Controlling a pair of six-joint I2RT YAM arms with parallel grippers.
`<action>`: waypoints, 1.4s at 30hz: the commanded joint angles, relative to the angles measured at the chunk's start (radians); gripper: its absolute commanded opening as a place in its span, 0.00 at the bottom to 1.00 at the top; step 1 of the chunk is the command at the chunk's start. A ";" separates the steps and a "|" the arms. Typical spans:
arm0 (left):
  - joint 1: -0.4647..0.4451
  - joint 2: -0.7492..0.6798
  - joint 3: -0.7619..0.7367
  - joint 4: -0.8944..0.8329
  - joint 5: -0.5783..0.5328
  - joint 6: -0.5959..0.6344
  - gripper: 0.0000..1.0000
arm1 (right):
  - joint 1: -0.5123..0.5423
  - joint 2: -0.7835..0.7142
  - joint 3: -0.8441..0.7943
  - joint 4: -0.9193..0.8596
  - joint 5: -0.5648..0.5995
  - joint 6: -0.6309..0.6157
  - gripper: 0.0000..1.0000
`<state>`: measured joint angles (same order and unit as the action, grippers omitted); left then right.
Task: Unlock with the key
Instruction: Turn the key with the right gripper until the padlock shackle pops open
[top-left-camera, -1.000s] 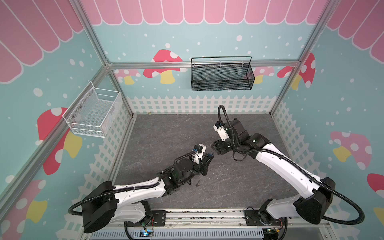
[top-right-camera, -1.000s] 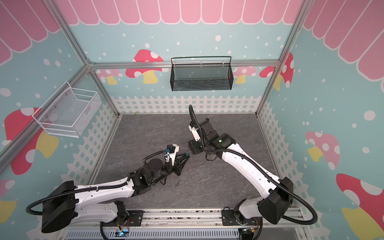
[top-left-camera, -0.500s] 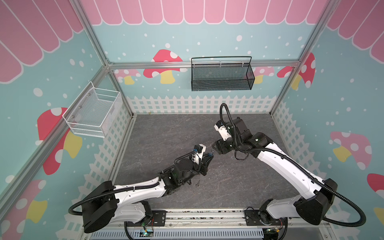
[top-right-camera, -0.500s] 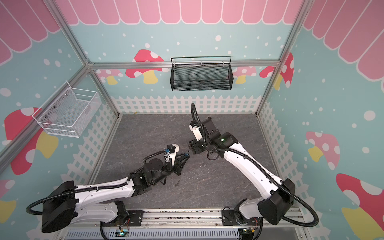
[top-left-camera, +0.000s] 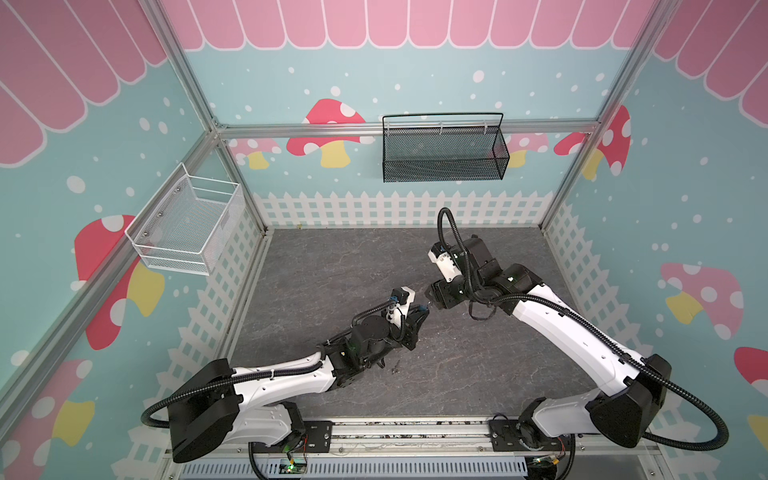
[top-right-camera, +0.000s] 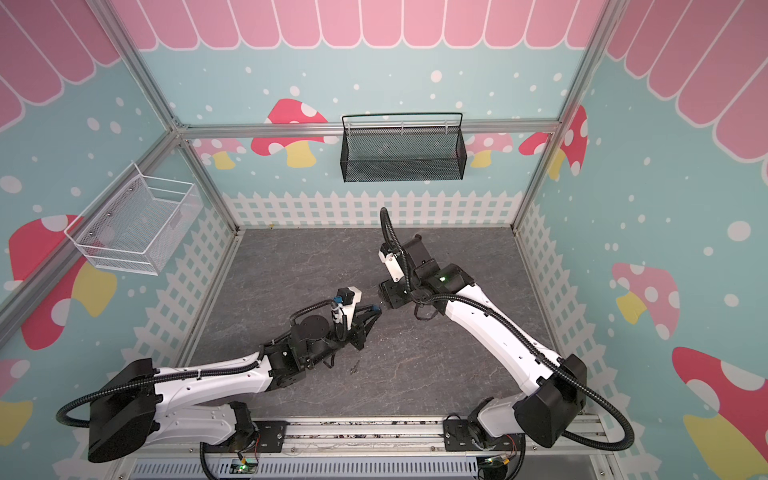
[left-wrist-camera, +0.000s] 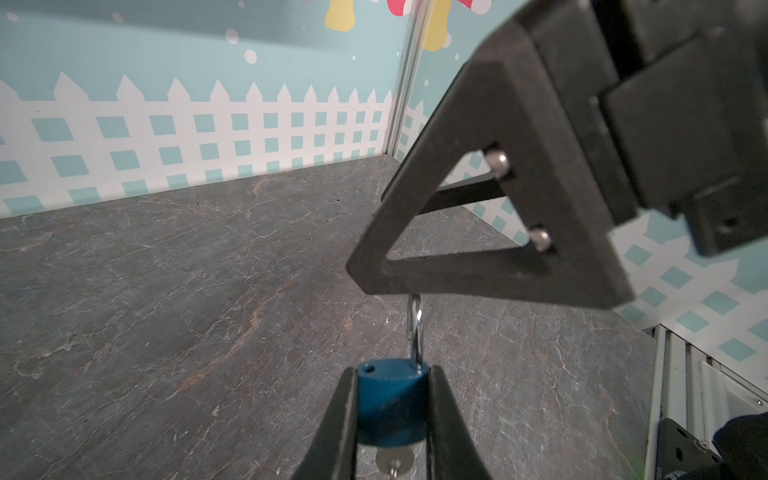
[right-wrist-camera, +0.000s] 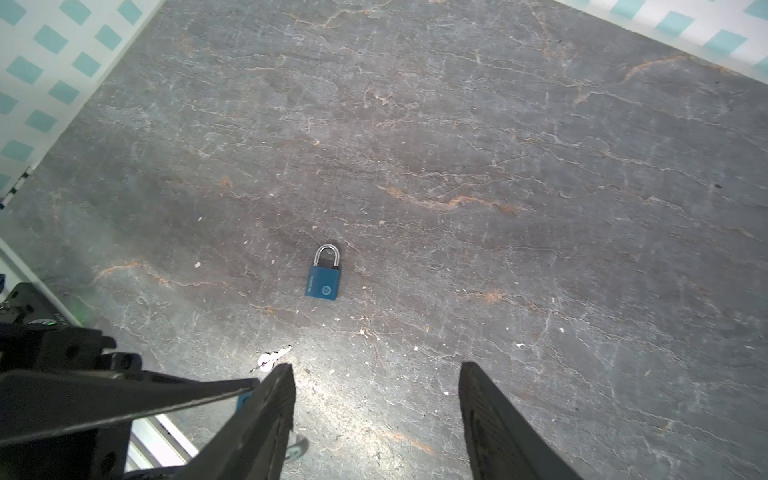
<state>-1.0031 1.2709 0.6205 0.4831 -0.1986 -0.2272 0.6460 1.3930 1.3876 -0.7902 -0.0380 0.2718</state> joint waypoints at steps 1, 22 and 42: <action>-0.001 -0.010 0.018 0.016 -0.022 0.025 0.00 | -0.012 0.007 -0.010 -0.044 0.023 -0.026 0.65; -0.002 0.008 0.040 0.010 0.021 0.062 0.00 | -0.048 -0.034 0.028 -0.039 -0.105 -0.039 0.66; -0.001 0.022 0.051 0.034 -0.028 0.071 0.00 | -0.072 -0.065 -0.055 -0.023 -0.148 -0.044 0.66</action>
<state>-1.0035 1.2797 0.6430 0.4850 -0.2085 -0.1749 0.5797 1.3651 1.3407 -0.8013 -0.1520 0.2398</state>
